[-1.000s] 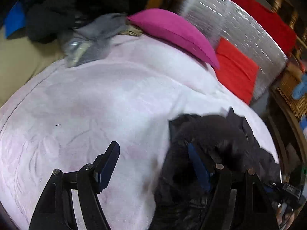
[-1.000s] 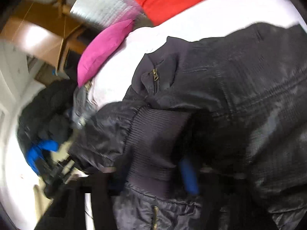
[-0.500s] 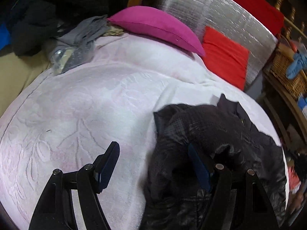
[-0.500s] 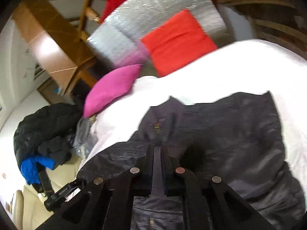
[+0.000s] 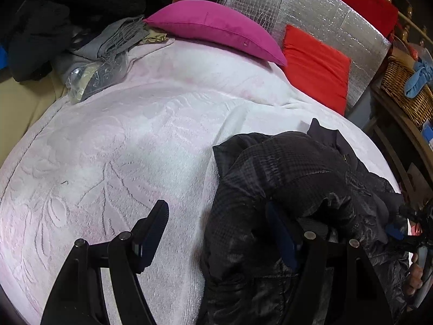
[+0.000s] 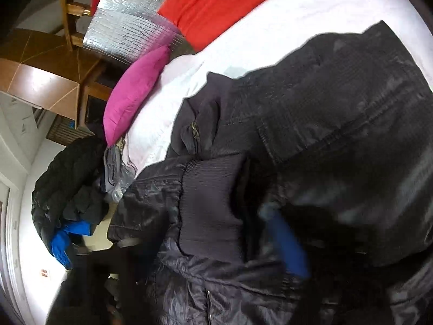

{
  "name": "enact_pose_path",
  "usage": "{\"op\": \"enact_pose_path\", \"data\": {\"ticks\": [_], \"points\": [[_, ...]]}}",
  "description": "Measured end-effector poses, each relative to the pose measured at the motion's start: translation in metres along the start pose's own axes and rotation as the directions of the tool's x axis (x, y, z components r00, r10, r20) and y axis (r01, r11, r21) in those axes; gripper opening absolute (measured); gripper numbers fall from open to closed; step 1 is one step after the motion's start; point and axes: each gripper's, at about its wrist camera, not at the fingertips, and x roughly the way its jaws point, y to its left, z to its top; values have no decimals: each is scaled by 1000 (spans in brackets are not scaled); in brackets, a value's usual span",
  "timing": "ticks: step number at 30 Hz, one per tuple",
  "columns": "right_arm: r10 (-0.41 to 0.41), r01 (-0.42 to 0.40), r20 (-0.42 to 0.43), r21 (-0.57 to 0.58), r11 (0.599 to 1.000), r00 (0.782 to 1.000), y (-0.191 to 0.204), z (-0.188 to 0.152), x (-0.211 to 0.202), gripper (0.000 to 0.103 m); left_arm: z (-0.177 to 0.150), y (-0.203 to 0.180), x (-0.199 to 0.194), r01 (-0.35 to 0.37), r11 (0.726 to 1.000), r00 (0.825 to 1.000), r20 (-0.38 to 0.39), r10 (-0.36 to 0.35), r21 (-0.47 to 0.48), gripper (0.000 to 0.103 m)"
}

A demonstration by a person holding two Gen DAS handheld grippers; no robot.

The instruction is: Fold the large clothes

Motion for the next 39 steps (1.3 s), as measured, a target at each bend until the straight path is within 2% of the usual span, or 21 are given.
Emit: {"op": "enact_pose_path", "data": {"ticks": [2, 5, 7, 9, 10, 13, 17, 19, 23, 25, 26, 28, 30, 32, 33, 34, 35, 38, 39], "points": [[-5, 5, 6, -6, 1000, 1000, 2, -1, 3, 84, -1, 0, 0, 3, 1000, 1000, -3, -3, 4, 74], [7, -9, -53, -29, 1000, 999, 4, -1, 21, 84, -2, -1, 1, 5, 1000, 1000, -6, -5, 20, 74], [11, -15, -59, -64, 998, 998, 11, -5, 32, 82, -3, -2, 2, 7, 999, 1000, -10, -6, 34, 74], [23, -28, -59, -87, 996, 998, 20, -9, 36, 57, -4, -2, 2, 5, 999, 1000, -9, -5, 43, 74], [24, -31, -76, -94, 995, 997, 24, -11, 41, 25, -4, -2, 2, 5, 999, 1000, -8, -4, 46, 74], [-26, 18, -47, -164, 986, 999, 36, -20, 43, 18, -4, -1, 1, 6, 999, 1000, -10, -6, 53, 74], [-15, 28, 60, -217, 976, 998, 56, -22, 16, 14, -3, -1, -1, 5, 999, 1000, -4, -5, 44, 74], [-8, 51, 164, -262, 964, 986, 68, -22, -13, 13, -2, -3, -3, 2, 999, 1000, 4, -2, 41, 74], [8, 87, 334, -269, 959, 943, 72, -16, -67, 13, -3, -17, -8, 42, 995, 999, 19, -44, 88, 74], [-21, 123, 406, -227, 966, 914, 59, -7, -91, 13, -9, -36, -11, 82, 983, 996, 17, -86, 164, 74], [-34, 130, 422, -200, 971, 906, 50, -3, -98, 13, -15, -52, -12, 110, 968, 993, 4, -114, 226, 74], [-86, 151, 448, -112, 982, 890, 24, 9, -112, 12, -27, -76, -10, 148, 934, 989, -36, -144, 325, 74], [-169, 196, 453, -14, 981, 876, -7, 21, -121, 12, -47, -107, -6, 140, 868, 990, -64, -124, 476, 74], [-213, 204, 423, 66, 977, 881, -33, 29, -121, 10, -62, -128, -5, 123, 803, 992, -68, -103, 583, 74], [-221, 205, 405, 84, 975, 887, -41, 31, -120, 10, -65, -132, -6, 123, 786, 992, -65, -105, 606, 74], [-234, 214, 390, 95, 972, 891, -45, 32, -118, 10, -65, -134, -9, 138, 777, 990, -66, -124, 614, 74], [-252, 233, 379, 96, 968, 890, -49, 33, -117, 10, -62, -132, -12, 161, 780, 986, -71, -148, 604, 74], [-258, 252, 365, 66, 966, 895, -47, 34, -118, 10, -47, -119, -22, 238, 811, 969, -78, -233, 535, 74], [-251, 248, 352, 55, 967, 902, -45, 34, -117, 10, -39, -112, -26, 250, 827, 965, -63, -254, 503, 74]]}}
